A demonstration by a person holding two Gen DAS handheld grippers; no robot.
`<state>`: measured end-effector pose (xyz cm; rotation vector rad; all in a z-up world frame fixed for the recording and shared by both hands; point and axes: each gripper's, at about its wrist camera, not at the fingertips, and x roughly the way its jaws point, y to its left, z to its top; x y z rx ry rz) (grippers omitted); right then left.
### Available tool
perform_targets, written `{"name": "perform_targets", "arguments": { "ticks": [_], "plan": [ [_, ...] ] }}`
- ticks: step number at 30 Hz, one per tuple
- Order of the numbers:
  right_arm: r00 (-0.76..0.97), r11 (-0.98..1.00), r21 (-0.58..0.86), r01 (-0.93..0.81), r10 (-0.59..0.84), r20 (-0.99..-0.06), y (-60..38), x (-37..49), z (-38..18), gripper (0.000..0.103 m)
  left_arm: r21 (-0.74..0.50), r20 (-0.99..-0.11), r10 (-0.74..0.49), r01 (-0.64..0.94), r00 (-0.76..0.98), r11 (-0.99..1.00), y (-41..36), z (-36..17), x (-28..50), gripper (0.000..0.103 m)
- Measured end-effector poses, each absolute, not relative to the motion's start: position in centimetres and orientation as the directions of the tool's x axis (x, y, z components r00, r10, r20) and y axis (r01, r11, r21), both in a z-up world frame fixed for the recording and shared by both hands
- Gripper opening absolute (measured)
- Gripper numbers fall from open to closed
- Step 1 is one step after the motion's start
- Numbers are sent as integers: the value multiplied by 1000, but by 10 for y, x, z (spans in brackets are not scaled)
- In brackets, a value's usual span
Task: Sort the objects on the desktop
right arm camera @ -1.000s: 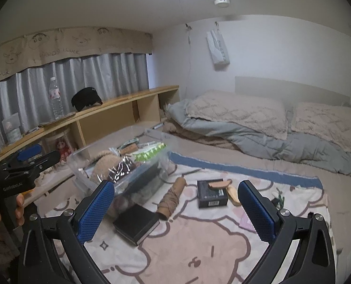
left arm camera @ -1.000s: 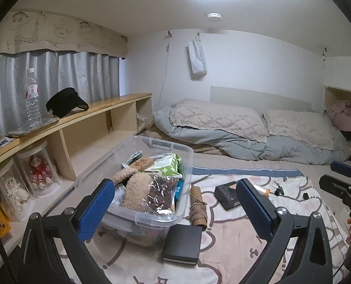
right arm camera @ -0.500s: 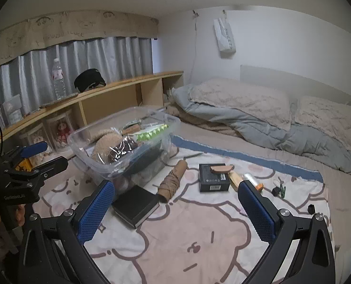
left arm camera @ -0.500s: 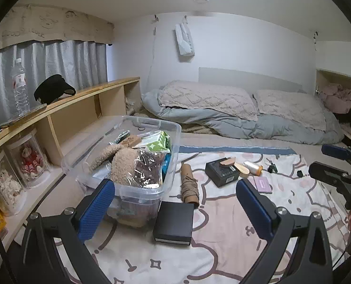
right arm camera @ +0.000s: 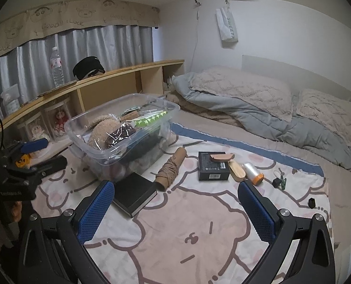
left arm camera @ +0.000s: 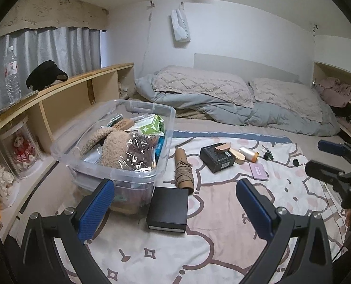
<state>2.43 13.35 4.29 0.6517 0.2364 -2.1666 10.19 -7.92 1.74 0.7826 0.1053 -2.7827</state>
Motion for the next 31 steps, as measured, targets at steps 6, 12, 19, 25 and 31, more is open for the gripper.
{"name": "perform_targets", "arguments": {
  "ticks": [6, 12, 19, 25, 31],
  "plan": [
    [-509, -627, 56, 777, -678, -530, 133, 25, 43, 103, 20, -511, -222, 247, -830, -969, -72, 18, 101, 103],
    [-506, -622, 47, 782, -677, -534, 133, 27, 42, 103, 33, -506, -226, 243, -832, -969, -69, 18, 101, 103],
    [-507, -622, 46, 782, -677, -534, 133, 28, 42, 103, 33, -508, -225, 242, -831, -970, -68, 18, 101, 103],
    [-510, -625, 47, 779, -675, -534, 134, 28, 44, 103, 30, -512, -224, 243, -829, -970, -68, 17, 101, 103],
    [-509, -627, 50, 777, -674, -536, 135, 25, 44, 103, 32, -516, -225, 244, -827, -969, -70, 16, 100, 103]
  ]
}}
